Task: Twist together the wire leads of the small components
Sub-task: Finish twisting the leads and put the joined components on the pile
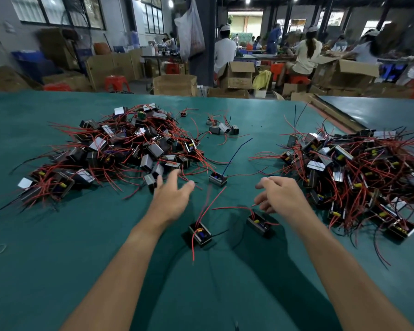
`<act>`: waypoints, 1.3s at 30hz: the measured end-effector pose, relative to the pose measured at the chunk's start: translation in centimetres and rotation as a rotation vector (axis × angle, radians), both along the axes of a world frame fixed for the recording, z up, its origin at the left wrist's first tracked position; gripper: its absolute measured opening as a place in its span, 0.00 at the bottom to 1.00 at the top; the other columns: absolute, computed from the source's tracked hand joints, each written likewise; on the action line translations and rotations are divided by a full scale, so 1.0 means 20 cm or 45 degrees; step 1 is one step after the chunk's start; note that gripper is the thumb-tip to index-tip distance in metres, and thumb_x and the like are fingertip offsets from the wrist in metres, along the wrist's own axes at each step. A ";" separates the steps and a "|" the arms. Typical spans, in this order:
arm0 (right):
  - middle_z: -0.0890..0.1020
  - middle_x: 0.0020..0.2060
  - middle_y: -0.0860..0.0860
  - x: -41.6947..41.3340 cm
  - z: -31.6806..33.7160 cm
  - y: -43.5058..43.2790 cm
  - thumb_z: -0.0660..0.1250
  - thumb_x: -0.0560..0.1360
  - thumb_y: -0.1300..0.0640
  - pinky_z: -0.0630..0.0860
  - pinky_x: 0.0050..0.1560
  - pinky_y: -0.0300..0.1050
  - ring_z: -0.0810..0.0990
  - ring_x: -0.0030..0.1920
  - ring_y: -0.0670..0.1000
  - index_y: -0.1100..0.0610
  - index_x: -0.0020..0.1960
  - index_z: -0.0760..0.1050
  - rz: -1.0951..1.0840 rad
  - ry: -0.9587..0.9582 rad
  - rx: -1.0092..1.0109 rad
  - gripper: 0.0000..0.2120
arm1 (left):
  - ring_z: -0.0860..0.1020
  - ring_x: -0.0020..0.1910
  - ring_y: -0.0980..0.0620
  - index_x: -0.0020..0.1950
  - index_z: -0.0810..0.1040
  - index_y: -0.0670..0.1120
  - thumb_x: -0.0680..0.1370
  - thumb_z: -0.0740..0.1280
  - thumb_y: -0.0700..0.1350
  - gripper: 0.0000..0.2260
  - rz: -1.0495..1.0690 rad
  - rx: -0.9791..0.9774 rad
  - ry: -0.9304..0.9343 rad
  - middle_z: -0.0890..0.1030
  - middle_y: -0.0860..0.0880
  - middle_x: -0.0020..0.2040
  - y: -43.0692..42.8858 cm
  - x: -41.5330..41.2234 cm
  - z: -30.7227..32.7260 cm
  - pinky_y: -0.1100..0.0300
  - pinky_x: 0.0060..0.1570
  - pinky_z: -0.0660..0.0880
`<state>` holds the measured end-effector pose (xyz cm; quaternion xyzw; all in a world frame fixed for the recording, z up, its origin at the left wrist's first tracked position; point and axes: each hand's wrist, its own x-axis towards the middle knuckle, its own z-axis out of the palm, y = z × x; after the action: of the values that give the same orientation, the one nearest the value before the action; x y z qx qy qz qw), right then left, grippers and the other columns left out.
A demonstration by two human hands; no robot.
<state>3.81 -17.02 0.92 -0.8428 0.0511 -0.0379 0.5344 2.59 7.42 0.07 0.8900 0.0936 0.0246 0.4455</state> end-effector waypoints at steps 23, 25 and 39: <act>0.83 0.28 0.47 0.00 -0.02 0.03 0.61 0.71 0.54 0.76 0.33 0.48 0.77 0.27 0.48 0.49 0.33 0.81 -0.121 -0.009 0.065 0.13 | 0.72 0.65 0.51 0.72 0.69 0.44 0.79 0.63 0.43 0.20 -0.473 -0.044 0.004 0.73 0.46 0.69 -0.37 0.22 0.12 0.60 0.64 0.67; 0.83 0.28 0.47 0.00 0.00 0.02 0.62 0.71 0.55 0.76 0.34 0.47 0.77 0.27 0.48 0.50 0.33 0.82 -0.106 -0.004 0.093 0.12 | 0.69 0.68 0.47 0.75 0.63 0.44 0.79 0.63 0.44 0.25 -0.253 0.078 -0.031 0.70 0.45 0.71 -0.31 0.23 0.15 0.56 0.66 0.66; 0.86 0.46 0.47 -0.14 0.20 -0.17 0.65 0.66 0.69 0.79 0.49 0.40 0.81 0.44 0.46 0.50 0.47 0.83 0.949 0.133 -0.574 0.18 | 0.74 0.31 0.64 0.45 0.85 0.53 0.71 0.73 0.40 0.08 -0.305 0.184 -0.220 0.81 0.56 0.35 -0.20 -0.14 0.00 0.66 0.40 0.72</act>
<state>1.04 -20.46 5.01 -0.9000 -0.2391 0.1901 0.3110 -0.17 3.44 -0.01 0.9192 -0.0540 0.0543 0.3863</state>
